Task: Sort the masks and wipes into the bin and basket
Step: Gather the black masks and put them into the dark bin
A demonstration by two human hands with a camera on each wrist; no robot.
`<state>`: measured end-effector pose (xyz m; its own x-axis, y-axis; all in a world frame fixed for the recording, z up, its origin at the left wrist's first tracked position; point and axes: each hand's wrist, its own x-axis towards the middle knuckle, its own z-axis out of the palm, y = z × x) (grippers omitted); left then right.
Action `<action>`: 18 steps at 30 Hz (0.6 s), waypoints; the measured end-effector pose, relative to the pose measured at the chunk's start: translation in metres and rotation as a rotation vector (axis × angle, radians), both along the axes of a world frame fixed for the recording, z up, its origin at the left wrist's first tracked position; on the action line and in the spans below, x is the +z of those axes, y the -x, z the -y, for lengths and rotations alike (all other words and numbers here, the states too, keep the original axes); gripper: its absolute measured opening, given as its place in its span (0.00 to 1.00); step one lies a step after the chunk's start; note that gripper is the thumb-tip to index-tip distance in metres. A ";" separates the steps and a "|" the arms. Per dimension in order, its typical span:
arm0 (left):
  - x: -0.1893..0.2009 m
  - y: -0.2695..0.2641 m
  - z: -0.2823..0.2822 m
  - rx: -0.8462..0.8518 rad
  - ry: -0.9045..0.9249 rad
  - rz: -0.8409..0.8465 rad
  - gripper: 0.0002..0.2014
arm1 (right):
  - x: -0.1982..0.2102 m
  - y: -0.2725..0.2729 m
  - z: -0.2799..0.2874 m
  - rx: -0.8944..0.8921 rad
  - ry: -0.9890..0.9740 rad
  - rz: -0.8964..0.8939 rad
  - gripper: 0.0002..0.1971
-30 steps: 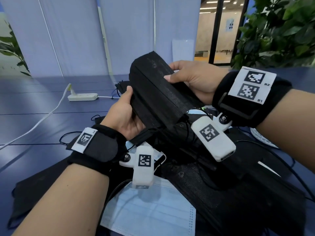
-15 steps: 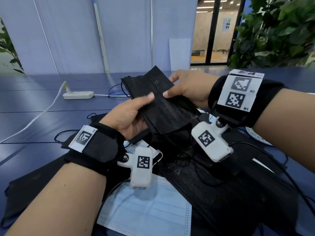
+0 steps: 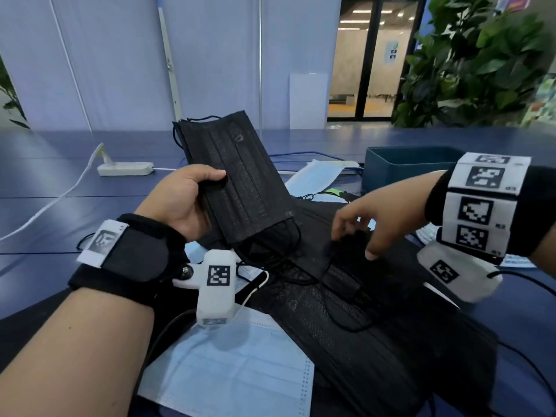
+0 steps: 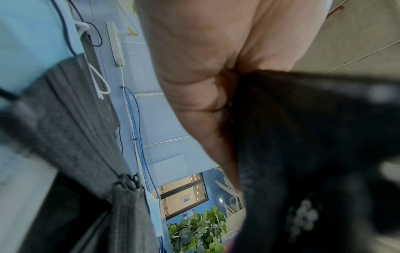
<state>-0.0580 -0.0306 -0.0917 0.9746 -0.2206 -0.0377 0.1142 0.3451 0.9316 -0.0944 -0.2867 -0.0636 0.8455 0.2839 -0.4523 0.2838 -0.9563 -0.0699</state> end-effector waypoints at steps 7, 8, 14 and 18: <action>-0.003 -0.001 0.002 0.025 -0.006 -0.032 0.14 | 0.008 -0.002 0.006 -0.009 -0.161 -0.001 0.08; -0.004 -0.001 0.002 0.026 0.012 -0.032 0.15 | 0.015 -0.003 0.008 -0.030 -0.312 -0.016 0.07; -0.004 0.002 0.010 -0.008 0.062 -0.022 0.20 | 0.047 -0.006 -0.011 -0.126 -1.337 -0.031 0.26; -0.002 0.005 0.016 -0.044 0.055 -0.010 0.24 | 0.041 -0.016 -0.047 -0.221 -1.565 -0.001 0.21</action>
